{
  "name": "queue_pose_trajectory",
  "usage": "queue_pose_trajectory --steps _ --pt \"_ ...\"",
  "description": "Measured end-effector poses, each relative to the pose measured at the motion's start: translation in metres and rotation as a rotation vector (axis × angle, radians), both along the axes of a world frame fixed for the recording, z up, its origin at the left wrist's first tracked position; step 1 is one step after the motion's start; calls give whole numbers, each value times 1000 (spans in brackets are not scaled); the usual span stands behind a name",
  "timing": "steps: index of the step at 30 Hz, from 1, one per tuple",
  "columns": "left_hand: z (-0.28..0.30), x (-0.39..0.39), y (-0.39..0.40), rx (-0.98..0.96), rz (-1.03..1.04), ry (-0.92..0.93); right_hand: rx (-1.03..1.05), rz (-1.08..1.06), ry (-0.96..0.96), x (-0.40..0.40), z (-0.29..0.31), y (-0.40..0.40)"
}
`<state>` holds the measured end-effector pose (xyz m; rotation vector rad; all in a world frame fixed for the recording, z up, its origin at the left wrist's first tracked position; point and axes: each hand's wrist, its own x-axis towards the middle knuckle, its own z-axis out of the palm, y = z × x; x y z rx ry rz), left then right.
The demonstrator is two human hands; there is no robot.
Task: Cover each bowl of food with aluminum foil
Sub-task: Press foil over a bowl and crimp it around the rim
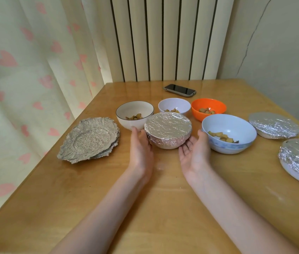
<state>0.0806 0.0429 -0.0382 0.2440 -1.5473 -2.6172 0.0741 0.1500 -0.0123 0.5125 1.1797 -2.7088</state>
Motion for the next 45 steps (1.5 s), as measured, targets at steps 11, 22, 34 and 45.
queue_pose_trajectory --steps 11,22,34,45 --pt "4 10 7 101 -42 -51 -14 -7 -20 7 5 -2" --pt "8 2 -6 127 -76 -96 -46 -20 -32 13 5 -8" --pt "3 2 5 225 -50 -79 -97 -28 -82 20 3 -19" --pt "9 6 -5 72 516 -184 266 -264 152 17 3 -1"
